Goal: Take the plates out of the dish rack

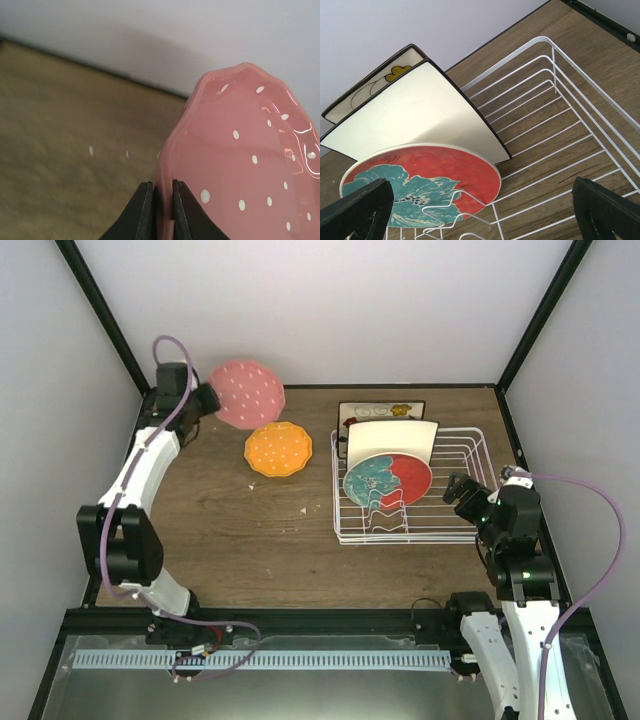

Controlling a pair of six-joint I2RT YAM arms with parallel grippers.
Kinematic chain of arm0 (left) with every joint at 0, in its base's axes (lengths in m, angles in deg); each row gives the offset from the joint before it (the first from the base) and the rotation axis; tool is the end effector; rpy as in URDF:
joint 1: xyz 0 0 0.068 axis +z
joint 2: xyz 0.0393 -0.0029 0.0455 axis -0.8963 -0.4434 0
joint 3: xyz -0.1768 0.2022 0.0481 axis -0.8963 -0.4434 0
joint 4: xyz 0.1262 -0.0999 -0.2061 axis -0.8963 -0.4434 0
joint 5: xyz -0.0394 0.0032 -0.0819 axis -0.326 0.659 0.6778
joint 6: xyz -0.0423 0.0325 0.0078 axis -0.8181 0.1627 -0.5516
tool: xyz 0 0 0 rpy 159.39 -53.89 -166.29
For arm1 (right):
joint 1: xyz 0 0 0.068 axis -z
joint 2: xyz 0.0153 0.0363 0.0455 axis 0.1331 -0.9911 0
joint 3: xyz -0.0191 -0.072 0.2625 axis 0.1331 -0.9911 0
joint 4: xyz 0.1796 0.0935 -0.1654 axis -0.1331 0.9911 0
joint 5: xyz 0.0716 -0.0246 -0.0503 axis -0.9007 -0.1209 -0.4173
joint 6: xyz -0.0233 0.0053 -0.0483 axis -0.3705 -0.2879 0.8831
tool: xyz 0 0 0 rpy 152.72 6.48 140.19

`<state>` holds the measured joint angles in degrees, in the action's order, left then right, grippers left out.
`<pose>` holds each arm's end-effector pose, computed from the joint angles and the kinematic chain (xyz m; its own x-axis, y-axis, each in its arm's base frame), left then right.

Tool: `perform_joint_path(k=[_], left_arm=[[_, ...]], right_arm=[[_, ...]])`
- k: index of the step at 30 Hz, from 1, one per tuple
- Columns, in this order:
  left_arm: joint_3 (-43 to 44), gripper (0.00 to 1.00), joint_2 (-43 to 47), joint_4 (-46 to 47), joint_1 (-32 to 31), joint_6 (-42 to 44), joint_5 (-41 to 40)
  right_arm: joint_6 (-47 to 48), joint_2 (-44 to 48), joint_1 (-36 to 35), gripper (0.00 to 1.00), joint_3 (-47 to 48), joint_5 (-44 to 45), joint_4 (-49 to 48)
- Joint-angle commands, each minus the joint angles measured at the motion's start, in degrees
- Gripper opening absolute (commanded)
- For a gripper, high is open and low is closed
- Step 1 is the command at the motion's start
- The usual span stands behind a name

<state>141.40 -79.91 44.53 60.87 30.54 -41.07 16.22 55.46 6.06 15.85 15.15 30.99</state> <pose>0.3700 -0.0183 0.3579 -0.4403 -0.3127 -0.8416 -0.0988 0.9486 -0.3007 0.1045 0.0019 0.3200 -0.3580 0.5298 -0.7689 0.2248 0.8481 0.4797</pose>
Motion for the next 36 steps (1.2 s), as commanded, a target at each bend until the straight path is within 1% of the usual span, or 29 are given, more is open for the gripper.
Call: perform_joint_path(k=[1, 3, 6, 17, 36], left_arm=[[-2.6, 0.04, -1.8, 4.1, -0.1, -8.0, 11.5], [-4.3, 0.04, -3.9, 4.5, -0.2, -9.5, 13.7], [-5.0, 0.04, -7.6, 4.8, -0.6, -10.5, 14.6], [-5.2, 0.04, -15.7, 6.4, -3.6, -9.9, 13.8], [-3.0, 0.04, -22.7, 6.3, -5.0, -8.3, 10.5]], right_arm=[[-0.5, 0.8, 0.3, 1.00, 1.4, 0.4, 0.0], [-0.4, 1.1, 0.3, 1.00, 1.8, 0.9, 0.5], [-0.3, 1.5, 0.3, 1.00, 2.1, 1.5, 1.1], [0.1, 1.4, 0.3, 1.00, 3.0, 2.0, 1.9], [1.9, 1.2, 0.3, 1.00, 4.6, 4.3, 3.7]])
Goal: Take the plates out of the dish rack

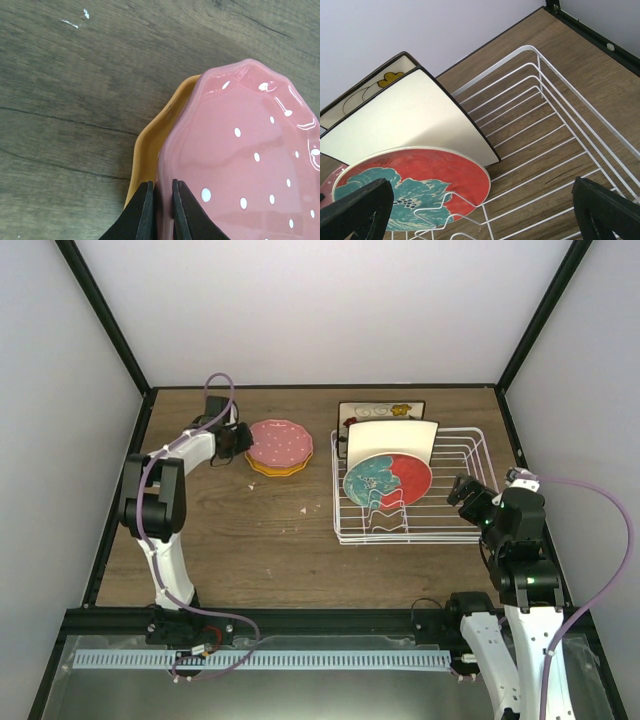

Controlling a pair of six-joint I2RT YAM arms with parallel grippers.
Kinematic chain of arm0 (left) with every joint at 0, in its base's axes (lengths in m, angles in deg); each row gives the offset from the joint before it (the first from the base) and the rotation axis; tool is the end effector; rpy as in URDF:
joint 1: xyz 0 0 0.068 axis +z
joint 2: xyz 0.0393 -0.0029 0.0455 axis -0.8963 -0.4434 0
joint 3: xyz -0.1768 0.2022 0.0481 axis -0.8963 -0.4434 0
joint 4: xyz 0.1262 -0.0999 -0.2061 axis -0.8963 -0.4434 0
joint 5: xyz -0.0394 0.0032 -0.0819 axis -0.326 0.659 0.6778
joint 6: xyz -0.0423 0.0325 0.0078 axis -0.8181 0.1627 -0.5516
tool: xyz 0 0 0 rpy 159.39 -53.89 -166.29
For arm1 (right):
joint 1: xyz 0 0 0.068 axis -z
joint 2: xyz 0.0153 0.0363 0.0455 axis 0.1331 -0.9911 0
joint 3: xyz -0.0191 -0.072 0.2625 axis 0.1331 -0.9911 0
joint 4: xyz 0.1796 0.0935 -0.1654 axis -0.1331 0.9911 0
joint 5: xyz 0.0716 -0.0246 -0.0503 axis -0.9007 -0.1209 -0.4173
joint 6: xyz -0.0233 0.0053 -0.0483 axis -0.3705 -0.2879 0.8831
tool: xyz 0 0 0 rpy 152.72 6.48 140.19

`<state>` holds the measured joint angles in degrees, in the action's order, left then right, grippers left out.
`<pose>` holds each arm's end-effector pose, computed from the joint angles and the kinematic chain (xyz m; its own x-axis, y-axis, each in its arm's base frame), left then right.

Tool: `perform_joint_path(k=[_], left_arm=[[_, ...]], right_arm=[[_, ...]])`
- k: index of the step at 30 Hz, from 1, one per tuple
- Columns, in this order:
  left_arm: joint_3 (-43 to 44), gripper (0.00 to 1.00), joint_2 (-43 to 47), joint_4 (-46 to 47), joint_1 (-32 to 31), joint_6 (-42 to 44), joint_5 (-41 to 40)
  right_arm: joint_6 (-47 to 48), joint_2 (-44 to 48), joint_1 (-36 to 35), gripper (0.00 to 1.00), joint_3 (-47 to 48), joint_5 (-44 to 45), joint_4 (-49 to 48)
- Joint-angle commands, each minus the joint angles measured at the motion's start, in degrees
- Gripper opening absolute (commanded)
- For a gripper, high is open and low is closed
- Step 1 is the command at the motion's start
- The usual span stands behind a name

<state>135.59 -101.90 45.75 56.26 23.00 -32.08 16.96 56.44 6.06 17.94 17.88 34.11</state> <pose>0.4171 -0.0600 0.1795 -0.8091 -0.3471 -0.4742 -0.1622 0.9075 -0.3875 0.0952 0.0000 0.3274 -0.3388 0.5181 -0.7854 0.2572 0.8539 0.4524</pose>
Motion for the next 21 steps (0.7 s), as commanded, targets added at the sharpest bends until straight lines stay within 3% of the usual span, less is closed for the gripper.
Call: perform_joint_path(k=[1, 9, 15, 17, 21], left_arm=[[2.8, 0.04, -1.1, 5.1, -0.5, -0.6, 1.4], [2.7, 0.35, -2.2, 5.1, -1.0, 0.2, 1.3], [2.7, 0.67, -2.0, 5.0, -1.1, 1.0, 1.5], [3.6, 0.72, -1.5, 4.5, -1.1, 2.2, -0.6], [8.3, 0.73, 2.0, 7.5, -1.0, 6.3, -6.4]], right_arm=[[1.3, 0.1, 0.3, 1.00, 2.6, 1.6, 0.5], [1.7, -0.4, 0.3, 1.00, 2.7, 1.8, 0.4], [1.7, -0.6, 0.3, 1.00, 2.2, 1.7, -0.2], [1.7, -0.8, 0.3, 1.00, 2.1, 1.5, -0.3], [1.9, -1.3, 0.2, 1.00, 2.2, 1.4, -0.4]])
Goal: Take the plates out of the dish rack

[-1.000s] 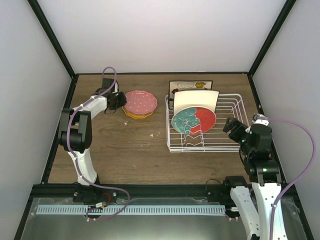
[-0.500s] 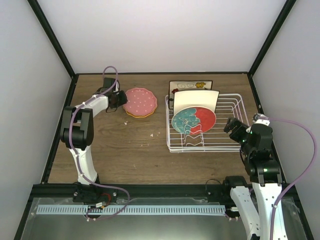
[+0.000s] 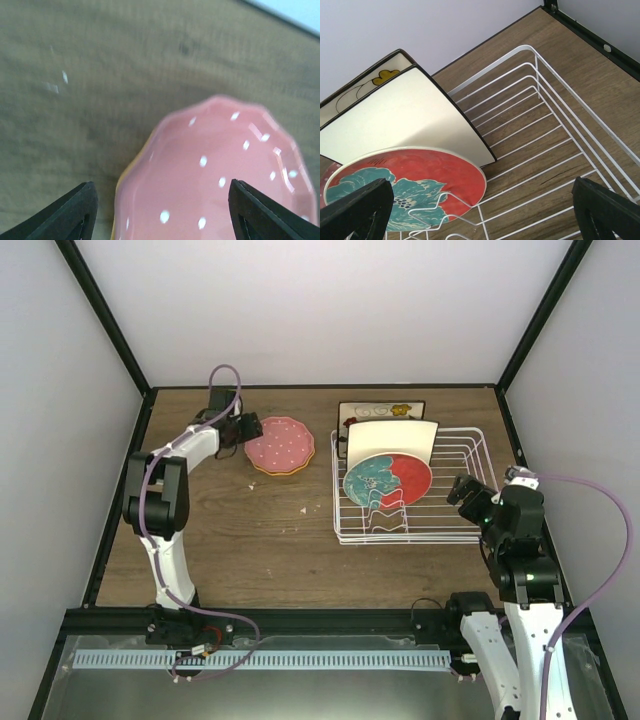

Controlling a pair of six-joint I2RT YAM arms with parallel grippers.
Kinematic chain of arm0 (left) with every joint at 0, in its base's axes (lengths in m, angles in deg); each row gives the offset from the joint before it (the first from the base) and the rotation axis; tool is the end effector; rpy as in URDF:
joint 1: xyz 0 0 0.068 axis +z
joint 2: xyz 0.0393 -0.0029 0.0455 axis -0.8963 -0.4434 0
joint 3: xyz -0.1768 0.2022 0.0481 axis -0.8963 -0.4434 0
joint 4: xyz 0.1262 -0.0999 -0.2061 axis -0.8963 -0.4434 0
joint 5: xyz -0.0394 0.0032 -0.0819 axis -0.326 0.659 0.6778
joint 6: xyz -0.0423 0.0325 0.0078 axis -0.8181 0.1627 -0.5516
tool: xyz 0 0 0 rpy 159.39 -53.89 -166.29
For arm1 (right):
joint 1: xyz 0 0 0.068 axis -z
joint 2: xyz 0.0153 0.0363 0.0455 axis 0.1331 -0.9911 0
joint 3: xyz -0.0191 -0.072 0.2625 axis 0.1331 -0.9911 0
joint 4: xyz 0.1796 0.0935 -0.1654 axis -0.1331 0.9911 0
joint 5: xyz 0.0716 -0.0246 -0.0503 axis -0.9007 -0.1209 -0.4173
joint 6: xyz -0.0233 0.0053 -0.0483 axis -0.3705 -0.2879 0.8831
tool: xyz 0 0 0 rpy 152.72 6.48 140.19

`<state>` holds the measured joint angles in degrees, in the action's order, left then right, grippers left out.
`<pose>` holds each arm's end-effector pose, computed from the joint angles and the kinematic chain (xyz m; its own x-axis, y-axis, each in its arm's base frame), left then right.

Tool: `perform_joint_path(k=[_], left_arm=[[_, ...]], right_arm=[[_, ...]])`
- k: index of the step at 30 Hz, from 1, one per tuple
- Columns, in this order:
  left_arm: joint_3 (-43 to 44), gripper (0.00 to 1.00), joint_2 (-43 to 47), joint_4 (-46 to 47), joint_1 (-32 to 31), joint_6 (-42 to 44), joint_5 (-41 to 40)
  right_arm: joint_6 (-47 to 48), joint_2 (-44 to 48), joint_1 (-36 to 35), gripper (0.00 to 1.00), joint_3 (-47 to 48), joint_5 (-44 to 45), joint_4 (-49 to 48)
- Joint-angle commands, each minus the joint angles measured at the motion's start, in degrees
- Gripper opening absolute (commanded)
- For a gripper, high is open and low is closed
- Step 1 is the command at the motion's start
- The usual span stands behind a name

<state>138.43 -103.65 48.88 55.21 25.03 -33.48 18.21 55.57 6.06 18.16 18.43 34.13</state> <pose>0.4313 -0.0691 0.1857 -0.7760 -0.3079 -0.5505 -0.1027 0.9228 -0.3714 0.0981 -0.0003 0.3274 -0.3491 0.4989 -0.7932 0.2622 0.8647 0.4284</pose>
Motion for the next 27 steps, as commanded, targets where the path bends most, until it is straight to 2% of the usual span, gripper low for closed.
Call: perform_joint_path(k=[1, 4, 8, 11, 17, 27], left_arm=[[6.7, 0.73, 4.9, 6.0, -0.1, 5.3, -3.9], [10.5, 0.73, 8.7, 10.4, -2.7, 11.4, 3.6], [12.7, 0.68, 12.8, 10.7, -12.8, 25.7, 14.9], [11.8, 0.63, 15.2, 7.3, -20.1, 35.2, 20.0], [9.6, 0.51, 16.7, 2.2, -29.3, 47.0, 20.4], [14.6, 0.50, 10.7, -4.5, -34.5, 58.0, 19.1]], right_arm=[[0.7, -0.4, 0.3, 1.00, 1.9, 0.8, -0.5], [0.9, -0.6, 0.3, 1.00, 1.1, 0.2, -1.5], [0.9, -1.8, 0.3, 1.00, 0.2, -1.3, -3.3], [1.3, -2.6, 0.3, 1.00, 0.2, -1.8, -4.1], [1.3, -1.7, 0.3, 1.00, 0.4, -1.7, -3.2], [1.2, 0.7, 0.3, 1.00, 1.3, -0.6, -0.7]])
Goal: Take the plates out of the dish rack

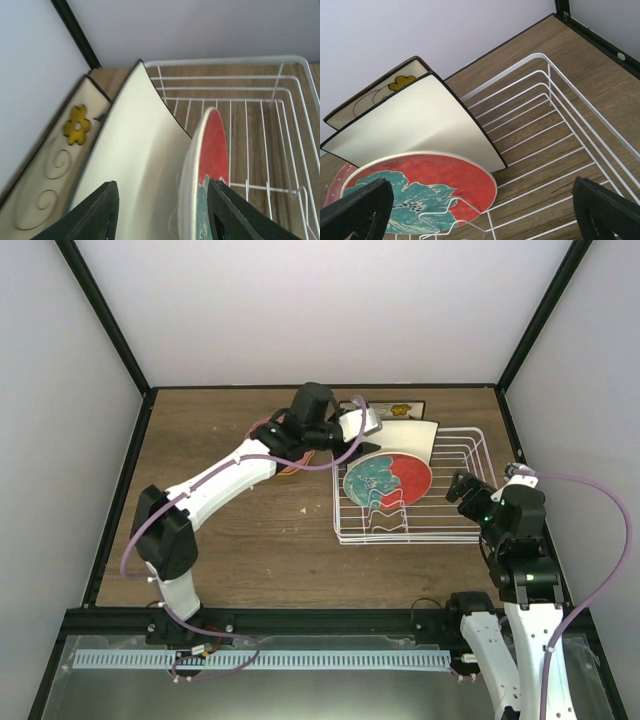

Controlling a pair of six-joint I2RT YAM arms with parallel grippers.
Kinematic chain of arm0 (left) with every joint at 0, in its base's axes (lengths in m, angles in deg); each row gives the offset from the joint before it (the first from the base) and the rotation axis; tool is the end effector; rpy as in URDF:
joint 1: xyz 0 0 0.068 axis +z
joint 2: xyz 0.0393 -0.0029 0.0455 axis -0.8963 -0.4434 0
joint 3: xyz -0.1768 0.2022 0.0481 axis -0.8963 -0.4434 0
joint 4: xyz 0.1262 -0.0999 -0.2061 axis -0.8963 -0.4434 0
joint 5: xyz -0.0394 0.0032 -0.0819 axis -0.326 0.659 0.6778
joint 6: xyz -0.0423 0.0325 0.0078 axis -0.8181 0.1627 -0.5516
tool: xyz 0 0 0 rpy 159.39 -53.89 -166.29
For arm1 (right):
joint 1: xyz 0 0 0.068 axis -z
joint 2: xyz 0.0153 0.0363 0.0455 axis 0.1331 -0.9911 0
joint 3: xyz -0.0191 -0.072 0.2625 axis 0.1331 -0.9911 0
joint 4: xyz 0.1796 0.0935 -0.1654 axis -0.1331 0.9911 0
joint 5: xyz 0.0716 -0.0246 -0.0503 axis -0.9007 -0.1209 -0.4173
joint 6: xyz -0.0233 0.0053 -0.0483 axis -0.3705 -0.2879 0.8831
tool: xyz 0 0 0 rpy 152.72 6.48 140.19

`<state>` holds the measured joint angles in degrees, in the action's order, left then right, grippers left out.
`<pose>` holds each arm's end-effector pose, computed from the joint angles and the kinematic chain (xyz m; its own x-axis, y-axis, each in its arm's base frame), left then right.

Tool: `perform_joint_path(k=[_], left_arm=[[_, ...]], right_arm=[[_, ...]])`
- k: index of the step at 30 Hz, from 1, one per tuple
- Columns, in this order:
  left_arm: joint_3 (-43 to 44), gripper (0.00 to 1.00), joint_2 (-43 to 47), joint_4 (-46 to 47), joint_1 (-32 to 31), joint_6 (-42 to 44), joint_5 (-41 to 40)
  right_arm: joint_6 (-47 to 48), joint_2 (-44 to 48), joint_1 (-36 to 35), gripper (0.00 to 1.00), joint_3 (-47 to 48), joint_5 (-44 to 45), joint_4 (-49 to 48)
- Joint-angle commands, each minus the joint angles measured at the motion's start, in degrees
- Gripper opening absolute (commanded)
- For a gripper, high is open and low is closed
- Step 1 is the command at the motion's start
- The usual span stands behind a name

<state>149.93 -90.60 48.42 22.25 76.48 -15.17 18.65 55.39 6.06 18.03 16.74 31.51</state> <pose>0.3034 -0.2886 0.3480 0.1151 0.4311 -0.8949 0.9412 0.2408 0.2371 0.1011 0.0008 0.3310 -0.3324 0.4938 -0.8036 0.2189 0.8691 0.4435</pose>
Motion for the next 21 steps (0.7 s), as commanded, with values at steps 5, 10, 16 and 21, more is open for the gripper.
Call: perform_joint_path(k=[5, 10, 16, 21], left_arm=[[3.6, 0.50, -4.6, -5.2, -3.3, 8.5, 0.3], [3.7, 0.50, -6.9, -5.2, -4.5, 9.3, -1.1], [3.1, 0.47, -8.7, -6.0, -5.7, 10.6, -3.6], [2.8, 0.26, -9.2, -4.7, -6.2, 9.8, -6.3]], right_arm=[[0.9, 2.0, 0.3, 1.00, 2.0, 2.2, 3.3], [0.9, 2.7, 0.3, 1.00, 2.3, 2.7, 4.4], [0.8, 3.0, 0.3, 1.00, 2.8, 3.1, 4.9], [0.7, 3.2, 0.3, 1.00, 2.8, 3.2, 4.9]])
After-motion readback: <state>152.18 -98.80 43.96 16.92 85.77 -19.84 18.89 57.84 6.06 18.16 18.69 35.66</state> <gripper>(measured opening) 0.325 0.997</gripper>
